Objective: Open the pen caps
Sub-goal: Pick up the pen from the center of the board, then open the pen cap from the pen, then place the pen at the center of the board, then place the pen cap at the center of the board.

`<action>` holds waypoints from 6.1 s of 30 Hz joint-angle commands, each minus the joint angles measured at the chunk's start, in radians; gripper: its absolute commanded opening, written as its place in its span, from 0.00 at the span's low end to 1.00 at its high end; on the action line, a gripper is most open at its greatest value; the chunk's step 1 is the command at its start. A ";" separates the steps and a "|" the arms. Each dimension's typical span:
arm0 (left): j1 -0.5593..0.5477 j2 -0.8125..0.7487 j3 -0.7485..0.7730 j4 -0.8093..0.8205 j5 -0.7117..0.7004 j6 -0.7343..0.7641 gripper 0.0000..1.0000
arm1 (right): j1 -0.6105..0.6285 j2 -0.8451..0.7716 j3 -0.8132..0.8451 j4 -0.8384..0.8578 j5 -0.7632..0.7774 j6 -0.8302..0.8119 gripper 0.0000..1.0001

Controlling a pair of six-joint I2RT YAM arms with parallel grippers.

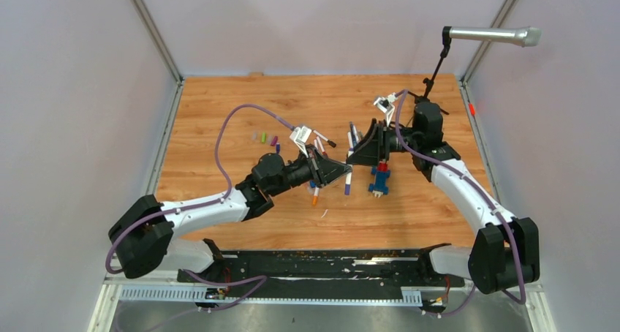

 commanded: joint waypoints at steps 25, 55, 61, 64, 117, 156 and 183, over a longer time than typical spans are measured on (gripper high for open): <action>-0.016 -0.004 -0.074 0.072 0.166 -0.041 0.79 | -0.005 -0.063 -0.041 0.162 -0.002 0.085 0.00; -0.023 0.179 -0.060 0.162 0.301 -0.084 0.00 | -0.027 0.115 0.296 -0.156 0.080 -0.144 0.00; -0.024 0.186 -0.118 0.190 0.303 -0.081 0.00 | -0.029 0.223 0.511 -0.124 0.143 -0.088 0.00; -0.023 0.199 -0.145 0.209 0.306 -0.091 0.00 | -0.029 0.249 0.567 -0.125 0.161 -0.090 0.00; 0.071 -0.389 -0.085 -0.770 -0.249 0.368 0.00 | -0.209 0.514 0.534 -0.645 0.796 -0.806 0.08; 0.270 -0.228 0.000 -0.875 -0.319 0.350 0.00 | -0.209 0.375 0.410 -0.731 0.504 -0.863 0.41; 0.422 0.623 0.675 -1.169 -0.457 0.471 0.15 | -0.266 0.083 0.114 -0.603 0.316 -0.875 0.44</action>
